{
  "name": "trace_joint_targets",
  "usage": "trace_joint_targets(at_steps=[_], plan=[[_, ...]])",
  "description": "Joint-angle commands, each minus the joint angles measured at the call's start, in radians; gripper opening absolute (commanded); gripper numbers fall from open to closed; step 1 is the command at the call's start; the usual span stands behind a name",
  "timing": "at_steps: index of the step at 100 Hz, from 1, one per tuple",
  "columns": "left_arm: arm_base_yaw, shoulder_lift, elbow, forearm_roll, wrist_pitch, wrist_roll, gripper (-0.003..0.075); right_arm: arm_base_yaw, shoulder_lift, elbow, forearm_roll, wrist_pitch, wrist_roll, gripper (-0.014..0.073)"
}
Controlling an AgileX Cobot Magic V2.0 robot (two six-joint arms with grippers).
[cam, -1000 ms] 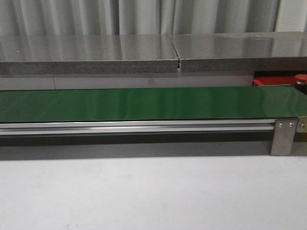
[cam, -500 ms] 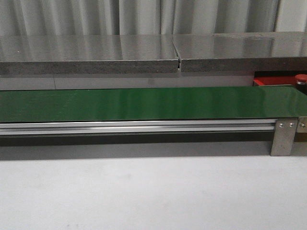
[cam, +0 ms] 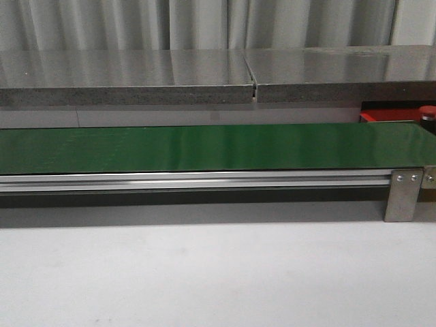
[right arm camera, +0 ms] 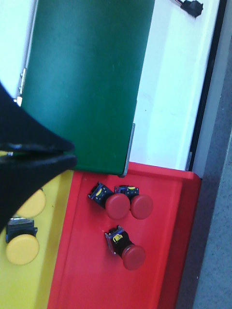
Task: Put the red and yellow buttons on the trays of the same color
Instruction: 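Move the left gripper down over a yellow button in the pile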
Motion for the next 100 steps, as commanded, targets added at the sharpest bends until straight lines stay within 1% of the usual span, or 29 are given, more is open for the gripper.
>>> trace_joint_targets(at_steps=[1, 41, 51, 66, 81, 100], plan=[[-0.011, 0.004, -0.026, -0.017, -0.071, 0.002, -0.0019, 0.002, -0.087, 0.016, -0.003, -0.053, -0.015, -0.0067], [-0.011, 0.004, -0.026, -0.02, -0.071, 0.002, -0.0019, 0.002, -0.366, 0.239, -0.003, -0.088, -0.015, -0.0067], [-0.011, 0.004, -0.026, -0.02, -0.071, 0.002, -0.0019, 0.002, -0.461, 0.296, -0.003, -0.116, -0.015, -0.0067], [-0.011, 0.004, -0.026, -0.02, -0.073, 0.002, -0.0019, 0.002, -0.596, 0.367, -0.003, -0.117, -0.015, -0.0067], [-0.011, 0.004, -0.026, -0.02, -0.073, 0.002, -0.0019, 0.002, -0.715, 0.412, -0.003, -0.11, -0.015, -0.0067], [-0.011, 0.004, -0.026, -0.02, -0.073, 0.002, -0.0019, 0.002, -0.805, 0.434, 0.002, -0.054, -0.015, -0.0067]])
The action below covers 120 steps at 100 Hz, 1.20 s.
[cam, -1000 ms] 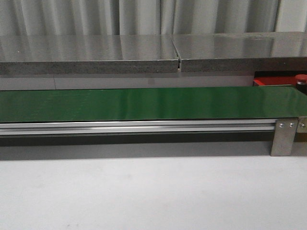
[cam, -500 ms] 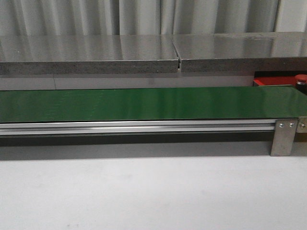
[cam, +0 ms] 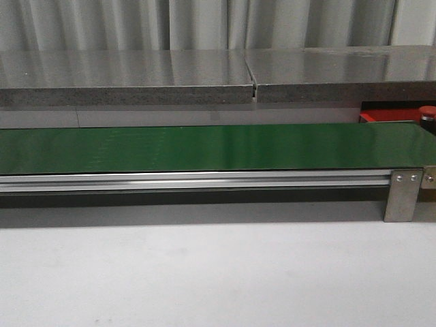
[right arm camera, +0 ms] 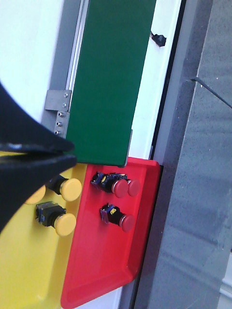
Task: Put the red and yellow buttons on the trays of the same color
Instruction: 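Move the left gripper down over a yellow button in the pile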
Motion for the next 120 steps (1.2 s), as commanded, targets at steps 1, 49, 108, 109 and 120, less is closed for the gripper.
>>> trace_joint_targets(at_steps=[1, 49, 108, 109, 120], plan=[[-0.011, 0.004, -0.026, -0.018, -0.073, 0.002, -0.0019, 0.001, -0.028, -0.019, 0.002, -0.043, -0.009, -0.0067], [0.001, 0.076, -0.044, -0.021, -0.17, -0.017, -0.002, 0.001, -0.042, -0.019, 0.002, -0.044, -0.009, -0.0067], [0.288, 0.597, -0.337, -0.021, -0.196, -0.065, 0.0028, 0.001, -0.042, -0.019, 0.002, -0.044, -0.009, -0.0067], [0.291, 0.602, -0.342, -0.021, -0.196, -0.065, 0.0044, 0.001, -0.042, -0.019, 0.002, -0.044, -0.009, -0.0067], [0.33, 0.681, -0.407, -0.021, -0.187, -0.065, 0.0232, 0.001, -0.042, -0.019, 0.002, -0.044, -0.009, -0.0067]])
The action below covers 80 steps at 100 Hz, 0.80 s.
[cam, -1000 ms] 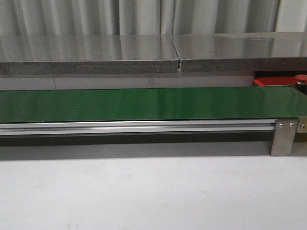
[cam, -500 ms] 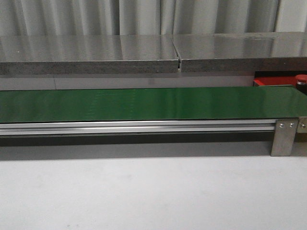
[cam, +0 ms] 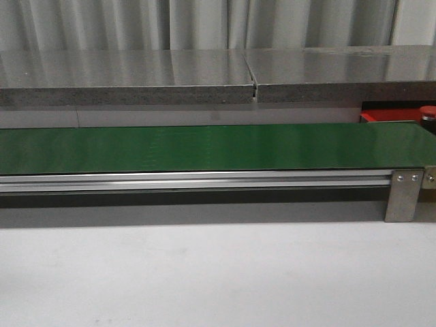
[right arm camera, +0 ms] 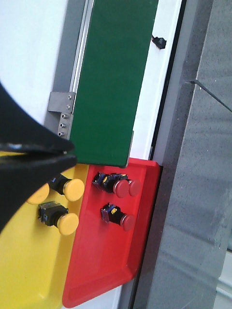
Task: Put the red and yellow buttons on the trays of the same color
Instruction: 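Move the left gripper down over a yellow button in the pile, then close the left gripper on the yellow button and lift it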
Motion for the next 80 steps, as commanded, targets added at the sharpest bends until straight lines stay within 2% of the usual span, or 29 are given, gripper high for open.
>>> trace_joint_targets(at_steps=[1, 10, 17, 60, 80], plan=[[0.03, 0.05, -0.087, -0.015, -0.057, -0.011, 0.0246, 0.001, 0.004, -0.024, 0.002, -0.071, -0.007, -0.0067], [0.065, 0.101, -0.138, -0.015, -0.05, -0.011, 0.041, 0.001, 0.004, -0.024, 0.002, -0.071, -0.007, -0.0067], [0.094, 0.142, -0.181, -0.015, -0.033, -0.011, 0.047, 0.001, 0.004, -0.024, 0.002, -0.071, -0.007, -0.0067], [0.269, 0.501, -0.586, -0.058, 0.245, -0.066, 0.0474, 0.001, 0.004, -0.024, 0.002, -0.071, -0.007, -0.0067], [0.284, 0.716, -0.815, 0.041, 0.39, -0.17, 0.0474, 0.001, 0.004, -0.024, 0.002, -0.071, -0.007, -0.0067]])
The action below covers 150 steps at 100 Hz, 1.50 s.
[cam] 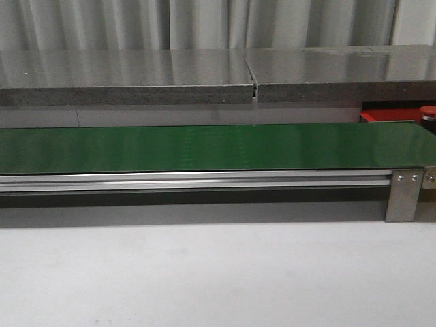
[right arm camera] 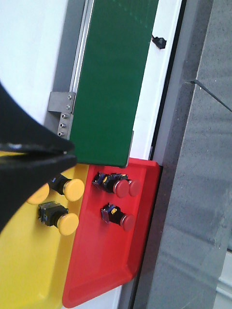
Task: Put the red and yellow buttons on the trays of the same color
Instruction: 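Close the left gripper on the yellow button and lift it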
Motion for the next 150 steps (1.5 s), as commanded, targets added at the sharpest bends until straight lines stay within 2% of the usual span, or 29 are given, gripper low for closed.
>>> trace_joint_targets(at_steps=[1, 24, 48, 98, 134, 150], plan=[[0.006, 0.056, -0.125, 0.043, 0.026, -0.073, 0.0474, 0.001, 0.004, -0.024, 0.002, -0.071, -0.007, -0.0067], [0.006, 0.301, -0.414, 0.089, 0.191, -0.136, 0.0474, 0.001, 0.004, -0.024, 0.002, -0.071, -0.007, -0.0067], [0.006, 0.463, -0.6, 0.094, 0.236, -0.137, 0.0474, 0.001, 0.004, -0.024, 0.002, -0.071, -0.007, -0.0067], [0.004, 0.54, -0.625, 0.094, 0.104, -0.137, 0.0468, 0.001, 0.004, -0.024, 0.002, -0.071, -0.007, -0.0067], [0.004, 0.544, -0.625, 0.092, 0.113, -0.137, 0.0286, 0.001, 0.004, -0.024, 0.002, -0.071, -0.007, -0.0067], [0.004, 0.535, -0.628, 0.093, 0.113, -0.137, 0.0235, 0.001, 0.004, -0.024, 0.002, -0.071, -0.007, -0.0067]])
